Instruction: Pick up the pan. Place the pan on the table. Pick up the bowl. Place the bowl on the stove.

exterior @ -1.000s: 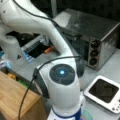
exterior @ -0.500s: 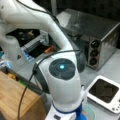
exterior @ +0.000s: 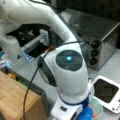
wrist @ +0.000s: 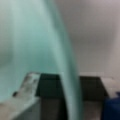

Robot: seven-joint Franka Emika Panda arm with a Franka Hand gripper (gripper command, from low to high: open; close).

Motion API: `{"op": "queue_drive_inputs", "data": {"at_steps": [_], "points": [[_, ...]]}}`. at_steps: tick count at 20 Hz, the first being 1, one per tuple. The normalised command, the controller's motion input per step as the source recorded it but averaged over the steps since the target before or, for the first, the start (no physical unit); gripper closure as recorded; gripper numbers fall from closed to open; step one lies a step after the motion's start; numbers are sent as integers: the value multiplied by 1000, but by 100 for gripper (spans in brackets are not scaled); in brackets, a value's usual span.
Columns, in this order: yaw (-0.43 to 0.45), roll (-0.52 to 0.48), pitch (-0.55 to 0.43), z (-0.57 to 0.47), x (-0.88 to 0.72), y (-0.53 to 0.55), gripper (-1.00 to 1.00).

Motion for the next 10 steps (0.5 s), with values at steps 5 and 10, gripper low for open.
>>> {"op": "queue_drive_inputs", "data": {"at_steps": [5,10], "points": [[-229,209,139,210,244,320,100],[-217,171,123,197,201,408,100]]}}
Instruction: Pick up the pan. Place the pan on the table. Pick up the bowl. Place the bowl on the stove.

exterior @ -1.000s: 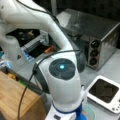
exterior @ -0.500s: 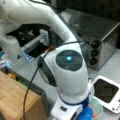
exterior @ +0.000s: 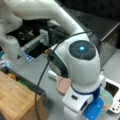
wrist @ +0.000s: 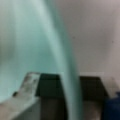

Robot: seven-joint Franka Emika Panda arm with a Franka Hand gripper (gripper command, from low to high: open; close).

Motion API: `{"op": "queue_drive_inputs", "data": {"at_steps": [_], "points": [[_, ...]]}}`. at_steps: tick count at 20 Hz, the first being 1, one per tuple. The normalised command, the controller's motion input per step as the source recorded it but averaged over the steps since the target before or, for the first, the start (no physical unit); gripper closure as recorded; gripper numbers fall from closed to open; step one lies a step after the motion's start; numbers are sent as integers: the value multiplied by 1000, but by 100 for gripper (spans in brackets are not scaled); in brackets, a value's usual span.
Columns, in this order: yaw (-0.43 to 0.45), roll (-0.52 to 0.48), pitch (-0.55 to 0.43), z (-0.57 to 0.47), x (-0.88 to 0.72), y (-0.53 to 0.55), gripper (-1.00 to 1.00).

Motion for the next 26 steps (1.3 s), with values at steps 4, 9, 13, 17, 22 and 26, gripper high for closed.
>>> {"op": "queue_drive_inputs", "data": {"at_steps": [4,9,13,17,22,26], "points": [[-170,126,102,117,140,360,100],[-95,55,82,62,81,154,100],[-63,6,45,-1,39,151,100],[-79,-15,30,-49,8,284,100],[-80,-76,4,-81,-7,284,100],[-64,-116,-26,-102,-21,183,100]]}}
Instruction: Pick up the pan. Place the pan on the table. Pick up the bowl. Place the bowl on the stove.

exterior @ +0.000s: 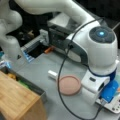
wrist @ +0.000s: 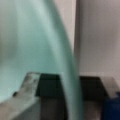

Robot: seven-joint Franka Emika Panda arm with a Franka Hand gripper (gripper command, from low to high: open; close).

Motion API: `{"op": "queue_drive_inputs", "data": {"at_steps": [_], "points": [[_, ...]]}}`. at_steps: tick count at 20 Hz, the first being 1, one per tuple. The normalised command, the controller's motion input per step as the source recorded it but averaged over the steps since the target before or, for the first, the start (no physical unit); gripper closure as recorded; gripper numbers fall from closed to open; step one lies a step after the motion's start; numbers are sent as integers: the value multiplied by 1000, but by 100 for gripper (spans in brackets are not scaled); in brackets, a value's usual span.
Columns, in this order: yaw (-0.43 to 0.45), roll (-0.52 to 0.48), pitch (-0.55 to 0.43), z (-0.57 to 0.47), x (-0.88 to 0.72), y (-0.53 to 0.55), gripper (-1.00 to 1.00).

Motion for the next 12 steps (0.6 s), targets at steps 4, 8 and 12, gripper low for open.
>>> {"op": "queue_drive_inputs", "data": {"at_steps": [4,8,12], "points": [[-81,-127,-70,-107,-33,96,100],[-103,-132,-113,-179,-63,114,100],[-120,-142,-125,-222,-94,167,100]]}}
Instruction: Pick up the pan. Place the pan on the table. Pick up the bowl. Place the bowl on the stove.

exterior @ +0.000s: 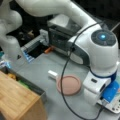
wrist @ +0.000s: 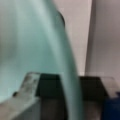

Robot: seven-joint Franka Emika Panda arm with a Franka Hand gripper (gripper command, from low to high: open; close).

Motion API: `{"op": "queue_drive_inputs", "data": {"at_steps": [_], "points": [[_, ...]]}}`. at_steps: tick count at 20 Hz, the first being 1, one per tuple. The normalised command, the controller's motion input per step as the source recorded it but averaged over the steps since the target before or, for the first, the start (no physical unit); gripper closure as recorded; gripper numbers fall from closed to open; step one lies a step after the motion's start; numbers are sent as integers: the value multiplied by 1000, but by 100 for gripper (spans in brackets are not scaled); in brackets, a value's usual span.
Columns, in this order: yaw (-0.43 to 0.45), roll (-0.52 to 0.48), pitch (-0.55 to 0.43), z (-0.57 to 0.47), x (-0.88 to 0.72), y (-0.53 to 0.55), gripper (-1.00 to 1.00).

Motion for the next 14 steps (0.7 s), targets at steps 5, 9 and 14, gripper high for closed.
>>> {"op": "queue_drive_inputs", "data": {"at_steps": [5,9,14], "points": [[-119,-185,-128,-251,-91,229,100],[-74,-203,-120,-202,-81,207,100],[-30,-191,-108,-113,-89,81,100]]}}
